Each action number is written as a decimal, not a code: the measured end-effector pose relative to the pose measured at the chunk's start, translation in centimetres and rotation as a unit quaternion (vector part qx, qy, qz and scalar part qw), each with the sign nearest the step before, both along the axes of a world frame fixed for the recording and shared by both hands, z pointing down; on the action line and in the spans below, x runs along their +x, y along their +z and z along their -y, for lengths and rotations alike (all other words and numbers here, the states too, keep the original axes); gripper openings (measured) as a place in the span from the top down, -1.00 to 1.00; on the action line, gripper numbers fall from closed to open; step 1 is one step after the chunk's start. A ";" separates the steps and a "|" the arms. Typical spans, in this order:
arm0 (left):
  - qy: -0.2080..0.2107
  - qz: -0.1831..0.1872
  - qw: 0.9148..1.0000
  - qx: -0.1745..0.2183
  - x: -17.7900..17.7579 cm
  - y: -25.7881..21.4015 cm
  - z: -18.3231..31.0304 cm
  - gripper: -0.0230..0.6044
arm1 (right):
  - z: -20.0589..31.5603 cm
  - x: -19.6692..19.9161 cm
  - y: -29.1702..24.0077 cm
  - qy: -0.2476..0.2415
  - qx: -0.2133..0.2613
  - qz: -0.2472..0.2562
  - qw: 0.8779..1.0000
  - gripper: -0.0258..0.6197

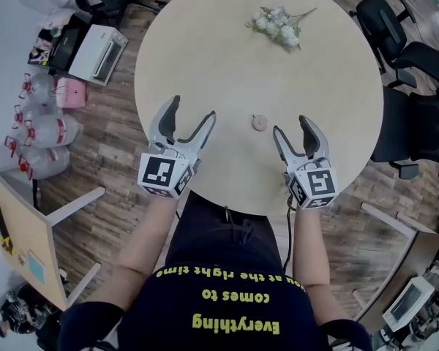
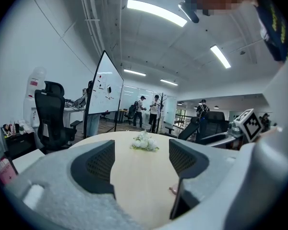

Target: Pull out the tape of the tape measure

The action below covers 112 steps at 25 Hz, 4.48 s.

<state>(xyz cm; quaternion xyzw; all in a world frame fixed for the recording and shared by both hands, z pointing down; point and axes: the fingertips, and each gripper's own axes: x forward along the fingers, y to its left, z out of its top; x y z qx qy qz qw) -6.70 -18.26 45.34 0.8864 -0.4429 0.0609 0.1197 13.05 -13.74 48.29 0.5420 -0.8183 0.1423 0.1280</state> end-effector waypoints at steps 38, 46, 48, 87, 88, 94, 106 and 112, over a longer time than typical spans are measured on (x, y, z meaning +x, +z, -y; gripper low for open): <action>0.041 0.001 0.998 -0.044 0.9 3.7 -0.8 -0.20 | -0.9 -3.0 17.9 -0.294 -0.209 -0.146 0.921 0.28; 0.161 -0.026 0.985 -0.047 4.6 2.6 -2.8 -0.18 | -2.1 -3.7 10.3 -0.336 -0.185 -0.065 0.921 0.28; 0.201 -0.038 0.978 -0.047 5.9 2.0 -3.7 -0.16 | -2.6 -4.1 7.8 -0.360 -0.172 -0.050 0.916 0.28; 0.438 -0.075 0.895 -0.043 13.9 -4.3 -12.7 0.22 | -8.8 -6.0 -6.8 -0.514 -0.042 -0.087 0.852 0.23; 0.431 -0.074 0.898 -0.048 14.0 -4.4 -12.5 0.22 | -8.7 -5.9 -6.7 -0.507 -0.032 -0.103 0.855 0.23; 0.402 -0.108 0.905 -0.090 13.8 -5.5 -11.0 0.22 | -7.3 -6.6 -7.6 -0.448 0.062 -0.211 0.867 0.27; 0.388 -0.162 0.894 -0.153 14.2 -6.3 -10.5 0.22 | -6.8 -7.4 -8.3 -0.397 0.185 -0.367 0.821 0.48; 0.382 -0.171 0.894 -0.163 14.1 -6.3 -10.1 0.22 | -6.6 -7.5 -8.2 -0.387 0.195 -0.388 0.813 0.57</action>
